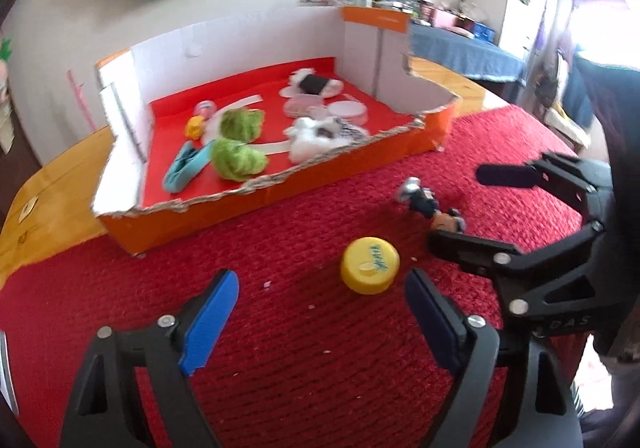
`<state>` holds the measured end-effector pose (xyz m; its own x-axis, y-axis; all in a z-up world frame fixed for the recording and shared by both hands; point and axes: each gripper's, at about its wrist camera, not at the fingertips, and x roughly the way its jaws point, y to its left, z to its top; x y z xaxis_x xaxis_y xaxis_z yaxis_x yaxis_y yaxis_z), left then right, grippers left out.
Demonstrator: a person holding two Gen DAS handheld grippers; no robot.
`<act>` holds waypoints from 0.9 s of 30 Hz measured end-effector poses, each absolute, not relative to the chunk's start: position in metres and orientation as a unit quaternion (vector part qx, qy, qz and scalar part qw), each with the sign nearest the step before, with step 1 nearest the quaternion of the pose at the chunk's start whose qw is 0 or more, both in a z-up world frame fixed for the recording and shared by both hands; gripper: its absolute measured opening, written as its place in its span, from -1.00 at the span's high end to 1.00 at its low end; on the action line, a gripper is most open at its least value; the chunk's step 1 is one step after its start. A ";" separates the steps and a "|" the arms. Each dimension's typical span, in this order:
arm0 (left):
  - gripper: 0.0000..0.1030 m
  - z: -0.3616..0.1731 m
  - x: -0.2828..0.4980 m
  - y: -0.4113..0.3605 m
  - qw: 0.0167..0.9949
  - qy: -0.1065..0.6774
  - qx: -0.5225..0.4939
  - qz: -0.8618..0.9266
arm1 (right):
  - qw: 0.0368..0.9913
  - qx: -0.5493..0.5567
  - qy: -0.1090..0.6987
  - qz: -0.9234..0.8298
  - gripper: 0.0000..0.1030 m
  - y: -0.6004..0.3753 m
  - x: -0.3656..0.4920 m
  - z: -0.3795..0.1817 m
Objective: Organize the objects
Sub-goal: 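Grasp the yellow round lid with the left gripper while the right gripper grasps the blue-capped doll, then lift and carry the yellow lid and blue-capped doll with both grippers into the box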
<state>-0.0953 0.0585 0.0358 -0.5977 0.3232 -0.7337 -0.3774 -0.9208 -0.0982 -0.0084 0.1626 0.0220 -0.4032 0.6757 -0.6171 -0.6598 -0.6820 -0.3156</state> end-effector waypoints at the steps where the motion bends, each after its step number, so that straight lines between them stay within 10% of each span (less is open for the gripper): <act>1: -0.59 0.035 -0.096 0.061 0.202 0.038 -0.404 0.891 | 0.400 -0.376 -0.014 0.836 -0.51 0.162 -0.011 0.021; 11: 0.39 0.036 -0.096 0.071 0.259 0.034 -0.405 0.876 | 0.367 -0.390 -0.014 0.844 0.41 0.158 -0.024 0.016; 27: 0.39 0.058 -0.071 0.045 0.255 -0.011 -0.373 0.892 | 0.368 -0.344 0.016 0.864 0.46 0.140 -0.010 0.033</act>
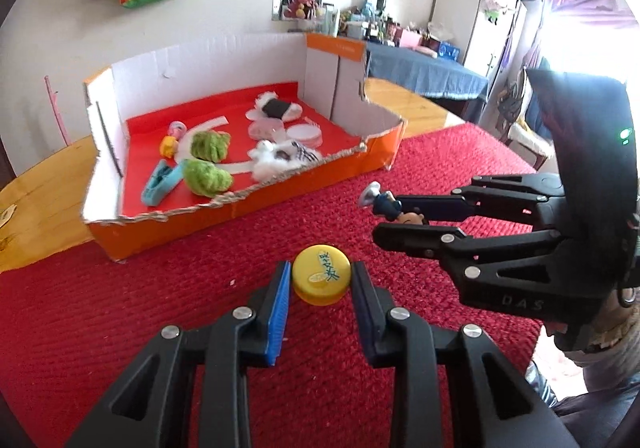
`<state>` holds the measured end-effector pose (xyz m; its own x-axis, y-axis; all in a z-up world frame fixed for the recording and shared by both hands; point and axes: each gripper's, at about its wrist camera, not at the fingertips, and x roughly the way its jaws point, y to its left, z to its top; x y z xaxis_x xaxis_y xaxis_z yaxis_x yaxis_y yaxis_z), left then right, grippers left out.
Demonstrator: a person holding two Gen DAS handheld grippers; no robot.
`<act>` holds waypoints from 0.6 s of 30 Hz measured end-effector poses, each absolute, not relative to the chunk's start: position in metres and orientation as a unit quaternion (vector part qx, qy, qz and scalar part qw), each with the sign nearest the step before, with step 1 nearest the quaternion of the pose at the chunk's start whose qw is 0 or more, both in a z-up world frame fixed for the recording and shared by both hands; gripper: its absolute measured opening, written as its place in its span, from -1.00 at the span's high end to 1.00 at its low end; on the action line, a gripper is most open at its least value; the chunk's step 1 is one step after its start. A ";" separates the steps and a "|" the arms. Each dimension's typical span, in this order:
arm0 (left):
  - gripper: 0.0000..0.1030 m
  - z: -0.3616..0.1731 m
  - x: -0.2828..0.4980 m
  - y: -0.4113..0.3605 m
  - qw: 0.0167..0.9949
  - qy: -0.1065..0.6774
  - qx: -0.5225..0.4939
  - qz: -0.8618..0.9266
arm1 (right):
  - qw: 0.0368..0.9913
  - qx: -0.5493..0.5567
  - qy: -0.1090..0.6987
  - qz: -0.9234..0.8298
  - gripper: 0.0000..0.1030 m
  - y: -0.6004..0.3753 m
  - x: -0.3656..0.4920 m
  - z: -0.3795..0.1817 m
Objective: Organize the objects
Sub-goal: 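Lift and carry the yellow lid and blue-capped doll with both grippers into the box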
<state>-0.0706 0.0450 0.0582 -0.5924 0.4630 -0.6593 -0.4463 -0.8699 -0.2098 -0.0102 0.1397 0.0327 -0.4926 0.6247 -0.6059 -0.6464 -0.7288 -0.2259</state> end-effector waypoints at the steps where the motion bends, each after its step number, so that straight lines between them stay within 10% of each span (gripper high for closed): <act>1: 0.39 0.060 -0.069 0.042 0.254 -0.015 -0.372 0.893 | 0.369 -0.342 0.018 0.864 0.46 0.139 -0.010 0.033; 18: 0.39 0.079 -0.063 0.009 0.232 -0.039 -0.349 0.907 | 0.386 -0.324 0.040 0.863 0.46 0.131 -0.007 0.045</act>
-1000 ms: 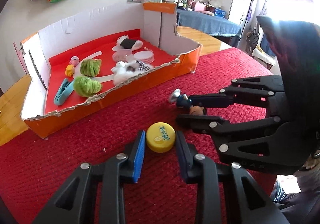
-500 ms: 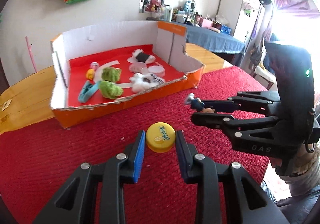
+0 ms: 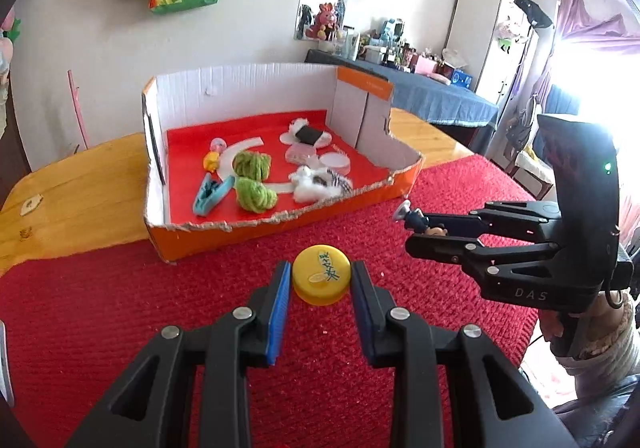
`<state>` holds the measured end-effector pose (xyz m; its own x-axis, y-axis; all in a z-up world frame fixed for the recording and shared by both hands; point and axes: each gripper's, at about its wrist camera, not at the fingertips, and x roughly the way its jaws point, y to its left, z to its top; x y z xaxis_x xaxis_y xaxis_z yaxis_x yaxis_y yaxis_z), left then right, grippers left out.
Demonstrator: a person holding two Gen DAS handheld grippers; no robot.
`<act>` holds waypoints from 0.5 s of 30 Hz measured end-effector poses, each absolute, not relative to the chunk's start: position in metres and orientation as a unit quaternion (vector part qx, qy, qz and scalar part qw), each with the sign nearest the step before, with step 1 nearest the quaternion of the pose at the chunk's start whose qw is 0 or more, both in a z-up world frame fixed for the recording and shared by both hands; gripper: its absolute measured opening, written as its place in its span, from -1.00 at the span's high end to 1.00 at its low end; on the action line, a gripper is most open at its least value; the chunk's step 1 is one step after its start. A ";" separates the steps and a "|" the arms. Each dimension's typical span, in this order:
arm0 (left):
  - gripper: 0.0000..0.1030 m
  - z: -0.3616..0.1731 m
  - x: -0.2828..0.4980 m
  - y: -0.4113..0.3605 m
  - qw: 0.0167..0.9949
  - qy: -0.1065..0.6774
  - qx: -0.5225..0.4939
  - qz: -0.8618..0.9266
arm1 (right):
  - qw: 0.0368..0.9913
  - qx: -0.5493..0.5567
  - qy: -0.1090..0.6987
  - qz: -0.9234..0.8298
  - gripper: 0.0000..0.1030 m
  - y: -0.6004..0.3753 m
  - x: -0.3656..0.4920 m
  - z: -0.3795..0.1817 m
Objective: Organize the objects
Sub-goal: 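Lift and carry the yellow lid and blue-capped doll with both grippers into the box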
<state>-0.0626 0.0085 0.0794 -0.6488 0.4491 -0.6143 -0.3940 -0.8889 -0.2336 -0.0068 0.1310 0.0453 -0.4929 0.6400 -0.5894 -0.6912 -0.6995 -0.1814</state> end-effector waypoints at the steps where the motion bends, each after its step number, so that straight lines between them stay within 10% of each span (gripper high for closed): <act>1: 0.39 0.081 -0.063 0.008 0.232 -0.038 -0.347 0.908 | 0.389 -0.322 0.040 0.862 0.46 0.131 -0.007 0.047; 15: 0.39 0.101 -0.096 -0.019 0.230 -0.042 -0.352 0.906 | 0.412 -0.314 0.055 0.854 0.46 0.147 -0.014 0.090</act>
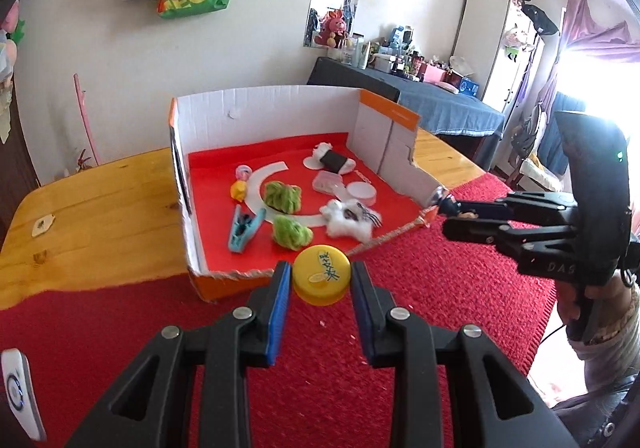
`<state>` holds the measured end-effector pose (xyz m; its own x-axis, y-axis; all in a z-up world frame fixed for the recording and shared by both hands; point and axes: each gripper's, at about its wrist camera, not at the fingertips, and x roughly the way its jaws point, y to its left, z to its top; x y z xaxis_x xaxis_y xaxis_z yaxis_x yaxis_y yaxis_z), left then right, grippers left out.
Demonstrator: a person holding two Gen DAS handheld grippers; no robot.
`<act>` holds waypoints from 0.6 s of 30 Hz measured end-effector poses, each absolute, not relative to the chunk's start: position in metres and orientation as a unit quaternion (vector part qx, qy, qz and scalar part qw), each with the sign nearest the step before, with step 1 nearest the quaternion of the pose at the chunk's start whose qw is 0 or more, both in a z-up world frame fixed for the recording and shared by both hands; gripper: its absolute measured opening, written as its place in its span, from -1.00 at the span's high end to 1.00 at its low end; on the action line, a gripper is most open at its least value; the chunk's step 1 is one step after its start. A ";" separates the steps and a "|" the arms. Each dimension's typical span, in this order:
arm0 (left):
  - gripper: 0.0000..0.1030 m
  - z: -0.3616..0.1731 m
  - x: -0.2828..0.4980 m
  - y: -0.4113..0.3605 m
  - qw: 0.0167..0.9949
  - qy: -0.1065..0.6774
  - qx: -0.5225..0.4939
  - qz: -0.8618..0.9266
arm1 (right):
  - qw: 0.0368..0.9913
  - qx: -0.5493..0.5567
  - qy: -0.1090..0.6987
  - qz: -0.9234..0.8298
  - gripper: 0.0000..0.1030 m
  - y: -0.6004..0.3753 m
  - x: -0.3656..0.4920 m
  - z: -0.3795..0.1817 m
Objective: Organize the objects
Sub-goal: 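Lift and carry the yellow lid and blue-capped doll with both grippers into the box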
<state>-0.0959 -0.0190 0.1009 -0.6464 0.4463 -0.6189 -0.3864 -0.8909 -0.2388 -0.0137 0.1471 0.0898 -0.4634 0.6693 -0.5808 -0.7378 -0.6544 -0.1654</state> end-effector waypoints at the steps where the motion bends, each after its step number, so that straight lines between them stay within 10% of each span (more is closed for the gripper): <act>1: 0.39 0.101 -0.101 -0.020 0.233 -0.041 -0.356 0.904 | 0.415 -0.316 0.059 0.851 0.46 0.151 -0.014 0.092; 18: 0.39 0.082 -0.175 -0.018 0.277 0.036 -0.469 0.838 | 0.426 -0.444 0.148 0.774 0.46 0.245 -0.017 0.102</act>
